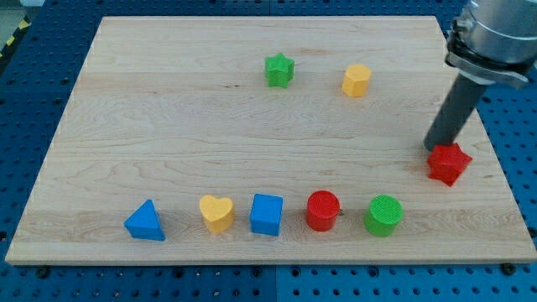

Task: Slide the red star closer to the green circle

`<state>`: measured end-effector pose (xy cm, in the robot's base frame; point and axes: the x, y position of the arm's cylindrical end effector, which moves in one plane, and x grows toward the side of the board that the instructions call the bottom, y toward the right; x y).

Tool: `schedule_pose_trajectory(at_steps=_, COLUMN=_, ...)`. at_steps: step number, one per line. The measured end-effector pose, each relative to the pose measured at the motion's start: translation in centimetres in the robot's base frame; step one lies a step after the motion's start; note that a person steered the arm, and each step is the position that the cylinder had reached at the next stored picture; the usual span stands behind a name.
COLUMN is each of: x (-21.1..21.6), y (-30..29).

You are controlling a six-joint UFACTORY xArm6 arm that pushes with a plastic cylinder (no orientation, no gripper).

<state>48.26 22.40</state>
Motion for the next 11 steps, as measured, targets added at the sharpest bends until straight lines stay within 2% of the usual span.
schedule_pose_trajectory(at_steps=1, x=-1.9, y=2.5)
schedule_pose_trajectory(at_steps=2, x=0.6, y=4.6)
schedule_pose_trajectory(at_steps=3, x=2.5, y=4.3)
schedule_pose_trajectory(at_steps=7, x=1.7, y=-1.5)
schedule_pose_trajectory(at_steps=11, x=3.4, y=-5.3)
